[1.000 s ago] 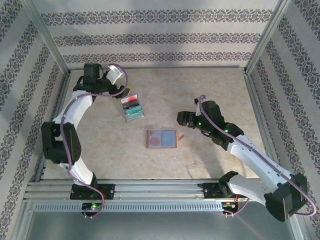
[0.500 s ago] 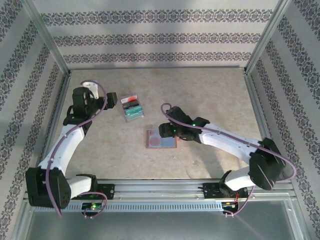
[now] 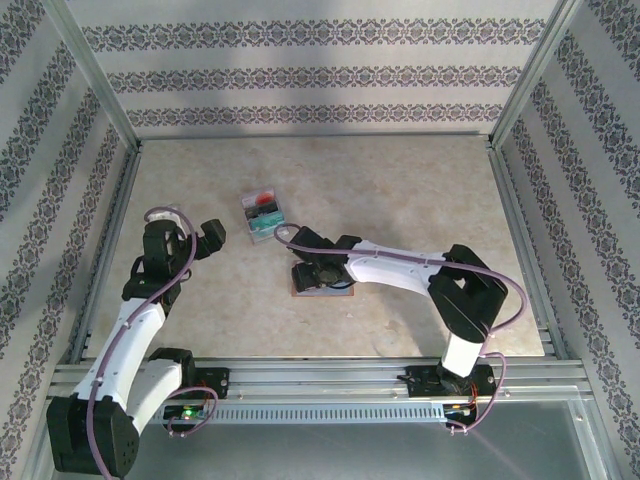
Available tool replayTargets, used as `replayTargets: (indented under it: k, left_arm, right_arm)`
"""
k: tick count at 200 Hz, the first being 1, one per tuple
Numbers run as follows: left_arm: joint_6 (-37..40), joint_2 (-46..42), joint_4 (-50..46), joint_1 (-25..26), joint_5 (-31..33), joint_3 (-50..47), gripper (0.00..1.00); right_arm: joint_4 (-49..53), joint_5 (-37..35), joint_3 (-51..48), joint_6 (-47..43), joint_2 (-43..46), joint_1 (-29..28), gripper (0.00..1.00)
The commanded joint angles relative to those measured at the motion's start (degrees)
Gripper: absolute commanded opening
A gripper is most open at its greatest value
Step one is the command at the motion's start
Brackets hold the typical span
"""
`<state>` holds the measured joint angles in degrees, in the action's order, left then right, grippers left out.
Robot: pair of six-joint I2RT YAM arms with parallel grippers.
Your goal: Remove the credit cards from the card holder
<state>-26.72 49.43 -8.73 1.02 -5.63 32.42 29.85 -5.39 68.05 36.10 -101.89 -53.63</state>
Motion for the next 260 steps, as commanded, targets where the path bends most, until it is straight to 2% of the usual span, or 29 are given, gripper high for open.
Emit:
replayTargets:
  k: [1, 62, 88, 112, 171, 191, 224, 260]
  left_arm:
    - [-2.0, -0.9, -1.1, -0.6, 1.3, -0.7, 0.99]
    - [-3.2, 0.4, 0.5, -0.6, 0.7, -1.2, 0.99]
    - [-3.2, 0.4, 0.5, -0.6, 0.7, -1.3, 0.99]
    - [-3.1, 0.3, 0.0, -0.6, 0.6, -1.2, 0.99]
    - [-2.6, -0.1, -0.8, -0.6, 0.3, 0.3, 0.99]
    - [-2.1, -0.1, -1.4, -0.6, -0.2, 1.0, 0.99]
    - [-0.4, -0.4, -2.3, -0.6, -2.1, 2.2, 1.0]
    - [0.9, -1.8, -3.8, -0.4, -2.6, 3.3, 1.0]
  right_arm:
    - [2.3, -1.8, 2.5, 0.3, -2.1, -0.2, 0.7]
    - [3.0, -1.8, 4.5, -0.1, -6.9, -0.3, 0.72]
    - [3.2, -2.0, 4.6, -0.8, -8.3, -0.2, 0.69]
    - [3.9, -2.7, 4.7, -1.0, -9.3, -0.2, 0.63]
    - [4.4, -5.4, 3.5, -1.5, -6.3, 0.1, 0.36]
    - [4.8, -7.2, 2.9, -1.6, -4.7, 0.4, 0.36]
    - [6.2, -9.8, 1.6, -1.5, -2.9, 1.3, 0.47]
    - [6.7, -10.9, -1.0, -1.2, -0.6, 2.9, 0.47]
